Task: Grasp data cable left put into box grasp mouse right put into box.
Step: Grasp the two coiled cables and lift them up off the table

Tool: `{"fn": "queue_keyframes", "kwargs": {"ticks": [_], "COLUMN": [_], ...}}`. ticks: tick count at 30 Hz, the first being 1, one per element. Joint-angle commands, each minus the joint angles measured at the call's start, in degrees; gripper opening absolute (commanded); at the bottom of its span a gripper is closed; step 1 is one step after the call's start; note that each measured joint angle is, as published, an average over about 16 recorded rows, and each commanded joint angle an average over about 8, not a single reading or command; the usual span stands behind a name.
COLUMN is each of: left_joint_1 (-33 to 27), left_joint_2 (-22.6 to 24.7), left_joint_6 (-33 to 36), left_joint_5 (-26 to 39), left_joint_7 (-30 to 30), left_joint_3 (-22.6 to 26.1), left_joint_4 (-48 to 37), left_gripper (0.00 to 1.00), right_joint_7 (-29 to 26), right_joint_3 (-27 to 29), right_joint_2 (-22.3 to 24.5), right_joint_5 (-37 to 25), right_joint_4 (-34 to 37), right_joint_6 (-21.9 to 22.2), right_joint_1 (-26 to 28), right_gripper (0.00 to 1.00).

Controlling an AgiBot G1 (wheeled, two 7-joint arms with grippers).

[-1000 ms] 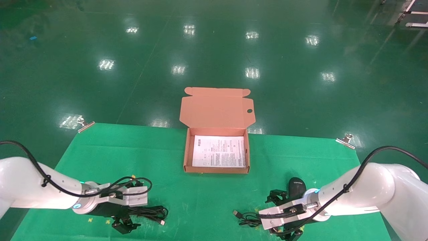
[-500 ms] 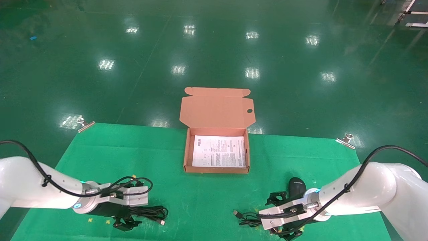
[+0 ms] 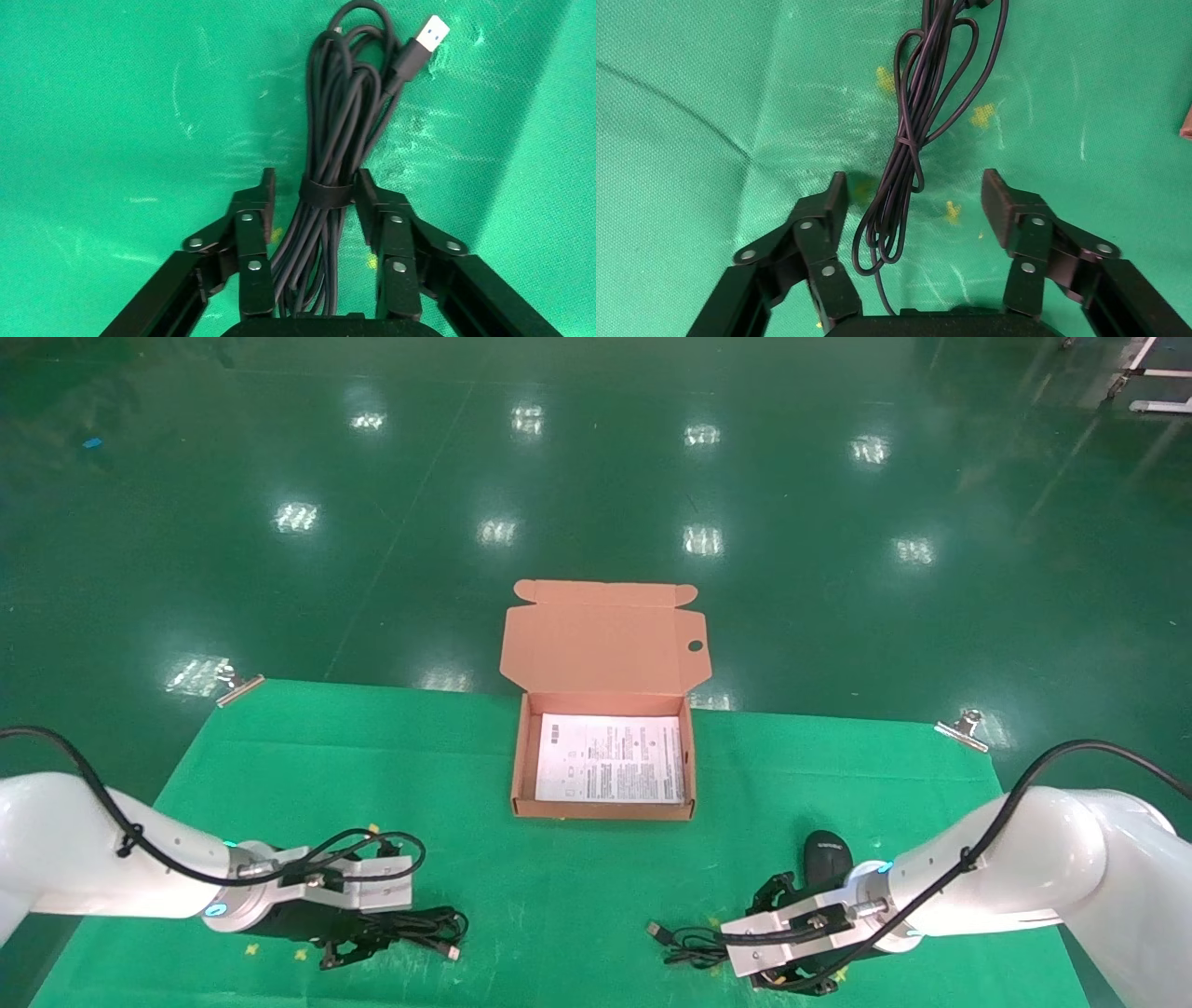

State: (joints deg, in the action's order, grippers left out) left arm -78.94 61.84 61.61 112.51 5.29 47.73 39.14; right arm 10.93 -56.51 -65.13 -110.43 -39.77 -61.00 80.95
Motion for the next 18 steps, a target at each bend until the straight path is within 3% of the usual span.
{"fn": "queue_keyframes", "kwargs": {"ticks": [1,18], "left_joint_1": [-0.01,-0.03], "left_joint_2": [-0.01,-1.22], "left_joint_6": [0.01,1.43], "left_joint_5": [0.01,-0.92], "left_joint_7": [0.01,-1.03], "left_joint_3": [0.01,-0.23], "left_joint_4": [0.03,2.43], "left_gripper": [0.0,0.0], "right_joint_7": [-0.01,-0.94], "right_joint_3": [0.0,0.78], "right_joint_2": [0.01,1.52], "right_joint_5": [0.01,0.83], "right_joint_4": [-0.03,-1.62], "right_joint_6": [-0.03,-0.92], "right_joint_1": [0.01,1.12], "right_gripper": [0.0,0.0]}}
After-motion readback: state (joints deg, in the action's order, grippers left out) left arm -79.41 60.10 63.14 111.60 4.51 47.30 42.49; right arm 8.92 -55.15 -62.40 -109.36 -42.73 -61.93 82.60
